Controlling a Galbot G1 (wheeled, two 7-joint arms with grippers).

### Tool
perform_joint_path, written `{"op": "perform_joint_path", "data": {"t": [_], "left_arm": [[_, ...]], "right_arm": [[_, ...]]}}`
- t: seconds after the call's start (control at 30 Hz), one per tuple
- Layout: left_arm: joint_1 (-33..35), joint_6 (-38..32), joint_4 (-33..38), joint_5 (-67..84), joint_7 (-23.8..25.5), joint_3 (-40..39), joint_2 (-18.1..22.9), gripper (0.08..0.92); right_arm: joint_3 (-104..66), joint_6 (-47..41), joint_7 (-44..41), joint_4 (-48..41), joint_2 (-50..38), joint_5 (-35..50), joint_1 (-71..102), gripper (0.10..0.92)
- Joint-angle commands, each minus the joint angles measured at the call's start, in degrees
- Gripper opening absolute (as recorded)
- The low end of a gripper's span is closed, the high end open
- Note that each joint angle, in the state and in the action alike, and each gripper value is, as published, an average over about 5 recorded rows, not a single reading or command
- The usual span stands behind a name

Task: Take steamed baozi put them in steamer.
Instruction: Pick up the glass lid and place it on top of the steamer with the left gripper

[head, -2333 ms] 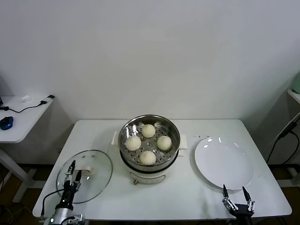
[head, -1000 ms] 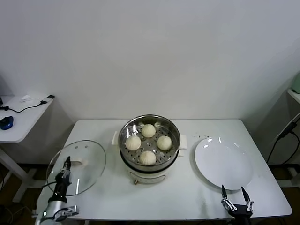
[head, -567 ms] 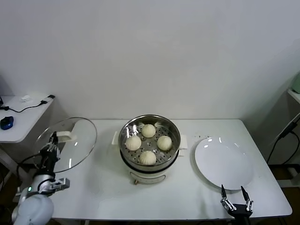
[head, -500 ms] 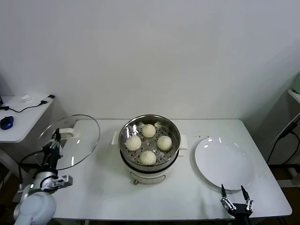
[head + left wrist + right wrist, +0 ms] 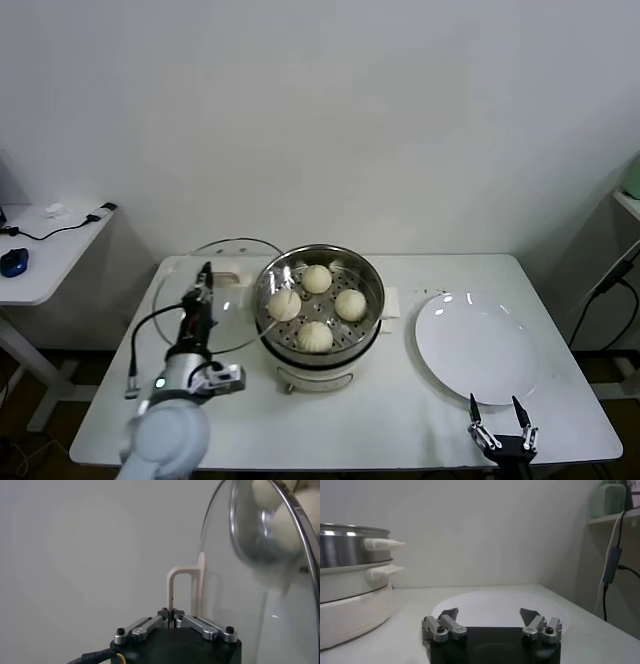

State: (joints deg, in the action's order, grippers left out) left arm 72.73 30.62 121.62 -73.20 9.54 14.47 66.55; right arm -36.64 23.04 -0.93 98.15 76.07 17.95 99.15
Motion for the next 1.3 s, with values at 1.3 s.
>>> {"op": "perform_joint_path", "data": {"t": [1.3], "left_arm": [[-10.1,7.0,-19.0,-20.5,0.0,-19.1,23.7,0.134]], "right_arm": [[-1.4,2.9,0.4,0.4,0.6,-0.4,2.2,0.823]]}}
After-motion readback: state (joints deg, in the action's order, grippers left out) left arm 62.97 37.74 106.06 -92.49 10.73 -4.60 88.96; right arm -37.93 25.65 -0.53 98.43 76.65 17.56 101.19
